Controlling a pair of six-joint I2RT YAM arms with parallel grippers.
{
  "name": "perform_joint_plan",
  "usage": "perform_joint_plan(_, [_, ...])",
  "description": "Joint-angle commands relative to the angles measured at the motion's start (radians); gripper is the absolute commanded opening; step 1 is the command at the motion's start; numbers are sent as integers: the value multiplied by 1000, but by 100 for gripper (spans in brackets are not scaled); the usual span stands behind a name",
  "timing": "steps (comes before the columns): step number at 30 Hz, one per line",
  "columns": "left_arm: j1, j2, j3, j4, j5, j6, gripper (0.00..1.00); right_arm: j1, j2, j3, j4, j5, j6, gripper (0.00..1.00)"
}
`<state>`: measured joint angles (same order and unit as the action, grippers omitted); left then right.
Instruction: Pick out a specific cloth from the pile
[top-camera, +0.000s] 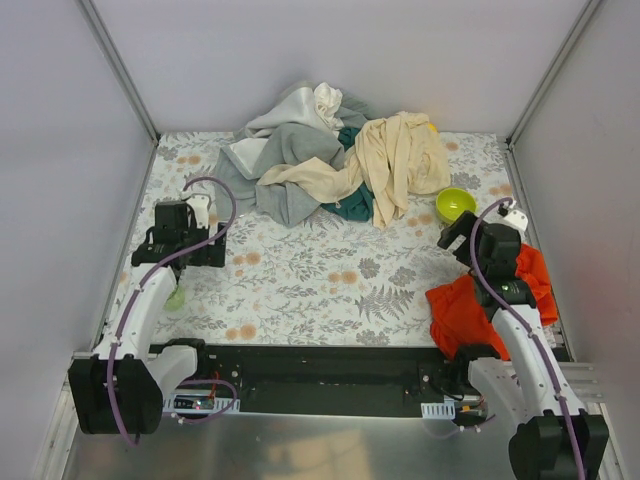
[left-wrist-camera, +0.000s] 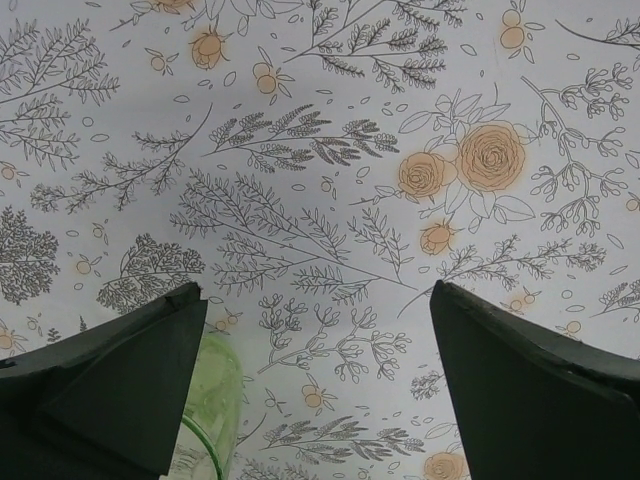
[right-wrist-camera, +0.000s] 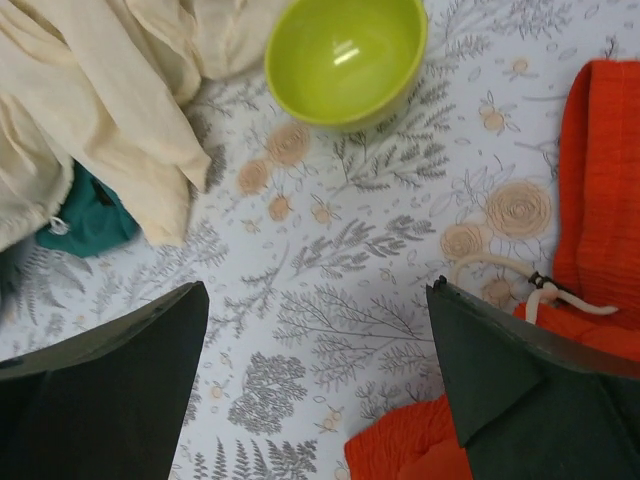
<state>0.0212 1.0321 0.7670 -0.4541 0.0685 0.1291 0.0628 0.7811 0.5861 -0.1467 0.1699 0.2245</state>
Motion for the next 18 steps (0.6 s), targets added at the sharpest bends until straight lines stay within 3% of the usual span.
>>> perform_joint_plan(1, [3,-37,-47,103,-3,-25,99,14,3,-49,81,-15,-39,100])
perform_joint_plan(18, [5,-46,-64,106,57,-22,99,15,58,-39,65,25,-14,99])
